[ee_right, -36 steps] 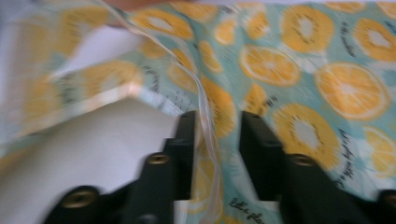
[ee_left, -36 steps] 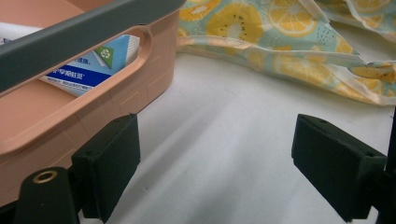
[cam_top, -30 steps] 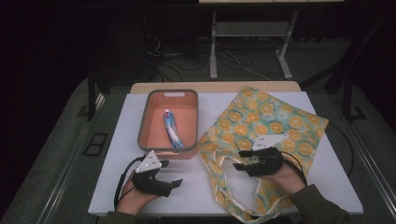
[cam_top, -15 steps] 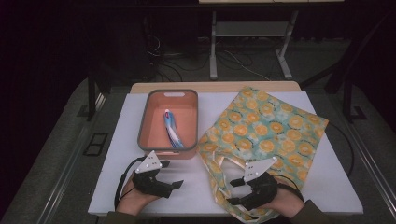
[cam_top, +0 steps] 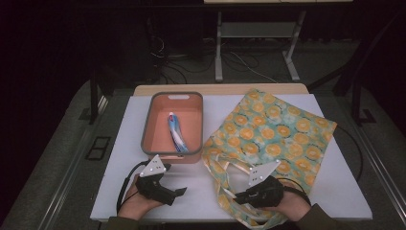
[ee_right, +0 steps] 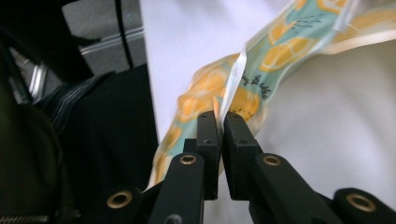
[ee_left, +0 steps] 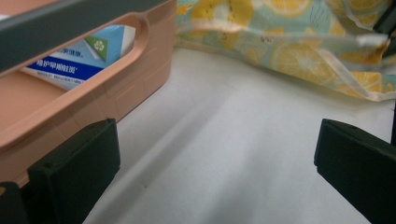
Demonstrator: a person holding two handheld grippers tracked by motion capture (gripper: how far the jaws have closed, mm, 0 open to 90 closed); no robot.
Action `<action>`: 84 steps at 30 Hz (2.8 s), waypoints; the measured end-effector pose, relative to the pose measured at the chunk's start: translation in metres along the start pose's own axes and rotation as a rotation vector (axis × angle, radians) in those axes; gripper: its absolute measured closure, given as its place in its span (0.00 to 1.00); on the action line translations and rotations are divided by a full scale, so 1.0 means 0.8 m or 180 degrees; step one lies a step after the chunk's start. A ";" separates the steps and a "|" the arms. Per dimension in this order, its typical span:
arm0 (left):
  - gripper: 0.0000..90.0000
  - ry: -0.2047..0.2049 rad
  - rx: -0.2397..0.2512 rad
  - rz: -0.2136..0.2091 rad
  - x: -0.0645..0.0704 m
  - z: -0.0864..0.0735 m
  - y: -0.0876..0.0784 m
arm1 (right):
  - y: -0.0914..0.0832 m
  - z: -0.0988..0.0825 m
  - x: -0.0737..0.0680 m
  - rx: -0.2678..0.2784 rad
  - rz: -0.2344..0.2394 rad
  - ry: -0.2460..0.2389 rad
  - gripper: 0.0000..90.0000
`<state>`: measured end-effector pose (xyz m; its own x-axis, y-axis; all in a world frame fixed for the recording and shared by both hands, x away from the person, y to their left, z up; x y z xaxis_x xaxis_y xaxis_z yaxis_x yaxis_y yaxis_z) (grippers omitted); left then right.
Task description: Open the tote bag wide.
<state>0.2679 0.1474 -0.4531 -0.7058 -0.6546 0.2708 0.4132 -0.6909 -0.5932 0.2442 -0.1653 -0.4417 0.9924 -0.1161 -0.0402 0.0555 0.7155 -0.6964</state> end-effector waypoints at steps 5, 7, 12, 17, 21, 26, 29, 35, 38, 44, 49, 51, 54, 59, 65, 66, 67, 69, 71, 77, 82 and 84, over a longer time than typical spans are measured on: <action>0.00 0.0001 0.0022 -0.0037 0.001 0.000 -0.002 | -0.022 0.007 0.015 0.0168 -0.0214 0.0027 0.96; 0.00 0.0011 0.0014 -0.0029 0.001 0.000 -0.002 | -0.037 0.009 0.028 0.0254 -0.0367 0.0059 0.97; 0.00 0.0008 0.0025 -0.0032 0.001 0.000 -0.002 | -0.080 0.003 0.074 0.0411 -0.0821 0.0253 0.97; 0.00 0.0002 0.0005 -0.0013 0.001 0.000 -0.002 | -0.111 -0.021 0.129 0.0397 -0.1243 0.0528 0.97; 0.01 0.0015 -0.0008 -0.0012 0.002 0.000 -0.002 | -0.125 -0.049 0.165 0.0348 -0.1493 0.0783 0.97; 0.01 0.0009 0.0001 -0.0004 0.002 0.000 -0.002 | -0.127 -0.081 0.197 0.0196 -0.1709 0.1035 0.97; 0.01 0.0009 -0.0001 0.0003 0.002 0.000 -0.002 | -0.120 -0.100 0.211 0.0108 -0.1756 0.1184 0.97; 0.01 0.0014 -0.0004 -0.0001 0.002 0.000 -0.002 | -0.102 -0.127 0.221 -0.0164 -0.1764 0.1330 0.85; 0.01 0.0018 -0.0002 0.0003 0.002 0.000 -0.002 | -0.114 -0.118 0.217 -0.0076 -0.1883 0.1407 0.69; 0.01 0.0020 0.0010 0.0002 0.003 0.001 -0.002 | -0.141 -0.076 0.185 0.0208 -0.1823 0.1218 0.54; 0.01 0.0012 0.0005 -0.0006 0.002 0.001 -0.002 | -0.132 -0.050 0.146 0.0295 -0.1458 0.0980 0.56; 0.01 0.0008 0.0010 -0.0010 0.003 0.001 -0.002 | -0.121 -0.041 0.130 0.0286 -0.1313 0.0880 0.60; 0.01 0.0005 0.0018 -0.0009 0.002 0.001 -0.002 | -0.100 -0.036 0.109 0.0133 -0.1185 0.0664 0.66; 0.01 0.0005 0.0019 -0.0022 0.004 0.001 -0.001 | -0.066 -0.046 0.101 -0.0146 -0.1044 0.0529 0.69; 0.01 0.0005 0.0012 -0.0022 0.003 0.001 -0.002 | -0.048 -0.061 0.110 -0.0340 -0.1021 0.0534 0.58; 0.01 0.0008 0.0013 -0.0021 0.003 0.001 -0.002 | -0.046 -0.062 0.110 -0.0364 -0.1013 0.0526 0.57; 0.01 0.0006 0.0017 -0.0023 0.003 0.001 -0.002 | -0.044 -0.065 0.110 -0.0410 -0.1019 0.0498 0.57; 0.01 0.0005 0.0018 -0.0022 0.004 0.001 -0.002 | -0.042 -0.068 0.110 -0.0458 -0.1028 0.0489 0.56; 0.01 0.0011 0.0011 -0.0021 0.004 0.001 -0.001 | -0.037 -0.072 0.109 -0.0563 -0.1032 0.0421 0.56; 0.01 0.0004 0.0010 -0.0019 0.004 0.001 -0.001 | -0.039 -0.074 0.110 -0.0521 -0.1028 0.0425 0.76; 0.01 0.0009 0.0013 -0.0022 0.004 0.001 -0.001 | -0.042 -0.076 0.114 -0.0488 -0.1043 0.0482 0.95; 0.01 0.0010 0.0010 -0.0019 0.004 0.001 -0.001 | -0.042 -0.077 0.115 -0.0473 -0.1037 0.0529 0.99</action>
<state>0.2659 0.1458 -0.4511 -0.7101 -0.6495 0.2719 0.4107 -0.6958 -0.5892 0.3268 -0.2423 -0.4660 0.8934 -0.4394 0.0930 0.3360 0.5165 -0.7876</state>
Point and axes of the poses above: each handheld gripper's, and its own axes: y roughly forward along the jaws, z roughly out of its top, x roughly to its right, the point moved 3 cm from there along y, roughly forward along the jaws, and after that the axes turned 12 degrees about -y, right-handed, at the moved point
